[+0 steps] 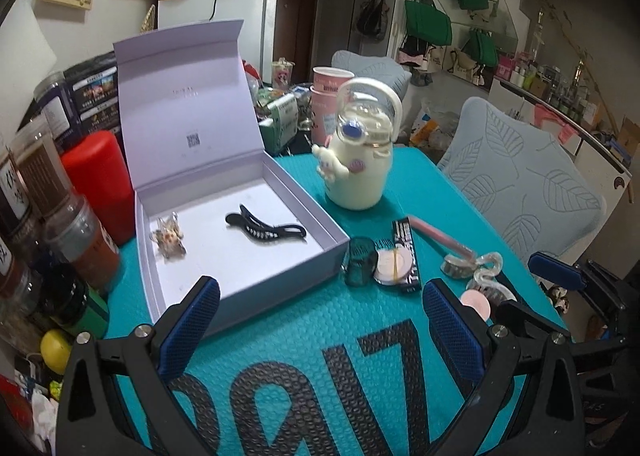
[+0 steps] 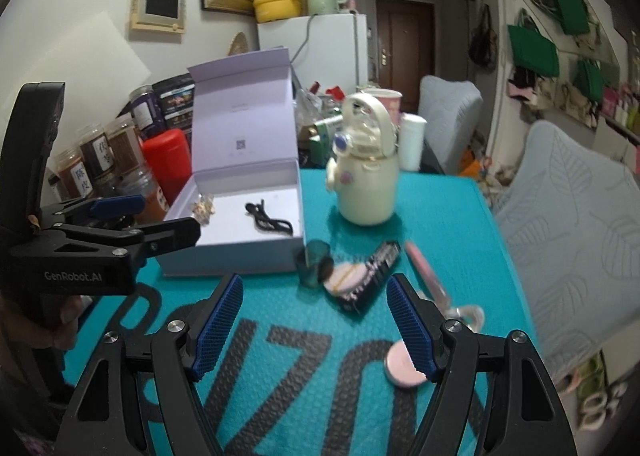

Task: Organize rigid objects
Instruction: 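Withdraw both open grippers from the box back over the table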

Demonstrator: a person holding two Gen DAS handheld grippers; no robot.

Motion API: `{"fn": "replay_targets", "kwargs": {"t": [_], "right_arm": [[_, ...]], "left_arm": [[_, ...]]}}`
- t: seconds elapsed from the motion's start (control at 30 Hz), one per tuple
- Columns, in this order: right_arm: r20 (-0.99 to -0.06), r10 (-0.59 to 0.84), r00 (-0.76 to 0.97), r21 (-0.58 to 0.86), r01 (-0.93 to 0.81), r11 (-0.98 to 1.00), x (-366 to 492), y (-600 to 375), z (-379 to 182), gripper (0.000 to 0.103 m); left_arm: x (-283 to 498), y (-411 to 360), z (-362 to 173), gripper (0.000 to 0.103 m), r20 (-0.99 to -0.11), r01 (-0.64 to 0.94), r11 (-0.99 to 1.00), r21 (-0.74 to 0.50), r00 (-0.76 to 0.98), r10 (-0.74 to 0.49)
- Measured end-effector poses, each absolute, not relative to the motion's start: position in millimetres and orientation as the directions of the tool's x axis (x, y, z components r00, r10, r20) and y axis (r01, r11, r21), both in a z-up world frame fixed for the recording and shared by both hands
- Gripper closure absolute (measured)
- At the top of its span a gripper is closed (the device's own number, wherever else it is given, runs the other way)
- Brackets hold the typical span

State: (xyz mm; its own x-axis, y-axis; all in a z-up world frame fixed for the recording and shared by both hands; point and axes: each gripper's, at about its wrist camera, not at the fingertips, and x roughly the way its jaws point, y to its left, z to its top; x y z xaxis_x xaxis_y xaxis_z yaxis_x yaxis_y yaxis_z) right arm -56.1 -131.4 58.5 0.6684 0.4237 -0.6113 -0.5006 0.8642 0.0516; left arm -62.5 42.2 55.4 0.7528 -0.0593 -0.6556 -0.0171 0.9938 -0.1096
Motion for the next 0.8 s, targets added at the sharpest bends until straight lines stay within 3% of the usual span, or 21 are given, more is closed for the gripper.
{"fn": "replay_targets", "kwargs": {"t": [0.47, 0.8], "right_arm": [[-0.642, 0.363, 0.675, 0.065, -0.424, 0.903, -74.9, -159.4, 15.8, 0.028], [-0.658, 0.339, 0.672, 0.107, -0.363, 0.926, -70.4, -181.1, -6.8, 0.028]], "left_arm": [[-69.6, 12.0, 23.2, 0.000, -0.680, 0.031, 0.989, -0.145, 0.722, -0.123], [-58.4, -1.4, -1.7, 0.000, -0.701, 0.017, 0.993, -0.116, 0.707, -0.094]]}}
